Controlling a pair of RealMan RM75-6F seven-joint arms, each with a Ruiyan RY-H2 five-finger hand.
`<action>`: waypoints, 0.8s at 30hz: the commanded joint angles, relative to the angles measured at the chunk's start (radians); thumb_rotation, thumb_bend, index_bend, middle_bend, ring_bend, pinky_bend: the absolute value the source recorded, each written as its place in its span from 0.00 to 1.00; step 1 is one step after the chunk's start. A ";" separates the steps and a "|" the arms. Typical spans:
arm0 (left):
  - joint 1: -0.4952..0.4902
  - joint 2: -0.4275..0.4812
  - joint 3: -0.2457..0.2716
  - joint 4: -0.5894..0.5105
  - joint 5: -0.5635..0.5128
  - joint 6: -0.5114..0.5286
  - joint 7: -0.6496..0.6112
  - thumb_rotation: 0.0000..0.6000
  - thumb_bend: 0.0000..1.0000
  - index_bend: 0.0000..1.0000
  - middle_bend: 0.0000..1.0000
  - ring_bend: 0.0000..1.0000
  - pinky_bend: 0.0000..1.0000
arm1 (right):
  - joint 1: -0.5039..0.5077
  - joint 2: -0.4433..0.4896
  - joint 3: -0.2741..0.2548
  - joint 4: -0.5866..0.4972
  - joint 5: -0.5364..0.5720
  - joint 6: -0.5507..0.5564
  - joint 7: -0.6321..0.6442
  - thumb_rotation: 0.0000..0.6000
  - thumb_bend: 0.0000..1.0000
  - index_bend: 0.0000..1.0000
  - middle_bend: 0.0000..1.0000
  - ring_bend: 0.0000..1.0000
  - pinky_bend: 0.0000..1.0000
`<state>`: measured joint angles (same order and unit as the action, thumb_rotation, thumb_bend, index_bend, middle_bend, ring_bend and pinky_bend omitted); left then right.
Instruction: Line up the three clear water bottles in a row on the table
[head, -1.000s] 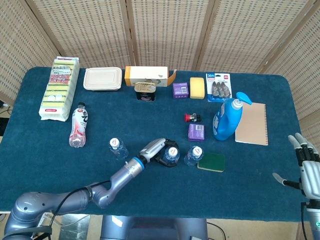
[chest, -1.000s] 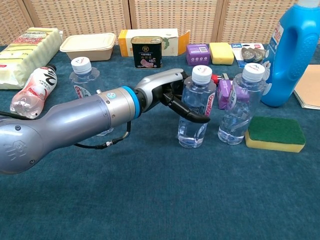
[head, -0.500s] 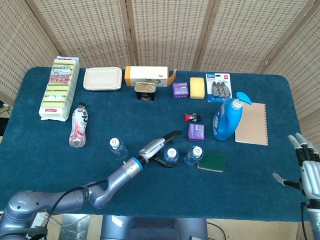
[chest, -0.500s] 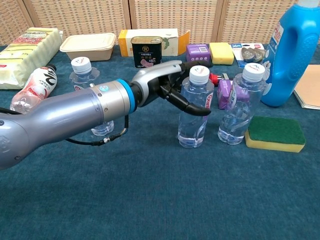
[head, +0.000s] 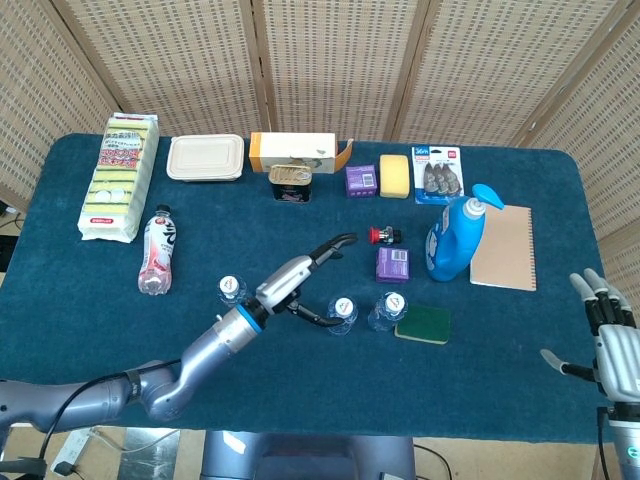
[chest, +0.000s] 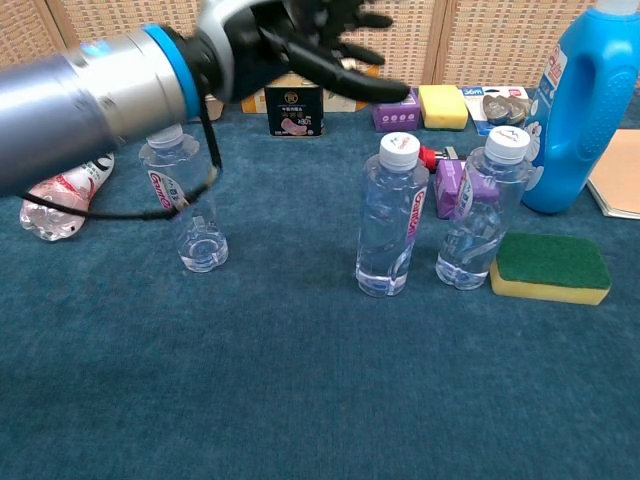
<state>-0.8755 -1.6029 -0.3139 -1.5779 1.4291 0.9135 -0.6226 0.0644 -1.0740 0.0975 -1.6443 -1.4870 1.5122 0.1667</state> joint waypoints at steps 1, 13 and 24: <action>0.068 0.161 -0.021 -0.153 0.038 0.090 0.061 1.00 0.12 0.00 0.00 0.00 0.10 | 0.000 -0.003 0.000 -0.003 0.000 0.002 -0.011 1.00 0.00 0.04 0.00 0.00 0.00; 0.286 0.493 0.121 -0.184 0.210 0.287 -0.133 1.00 0.08 0.00 0.00 0.00 0.09 | 0.000 -0.006 0.004 -0.019 0.004 0.003 -0.037 1.00 0.00 0.04 0.00 0.00 0.00; 0.351 0.348 0.259 0.111 0.240 0.338 -0.355 1.00 0.08 0.00 0.00 0.00 0.09 | -0.002 -0.004 -0.002 -0.027 -0.010 0.010 -0.046 1.00 0.00 0.04 0.00 0.00 0.00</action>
<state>-0.5408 -1.2089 -0.0855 -1.5247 1.6654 1.2395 -0.9336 0.0621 -1.0786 0.0962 -1.6711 -1.4972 1.5220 0.1214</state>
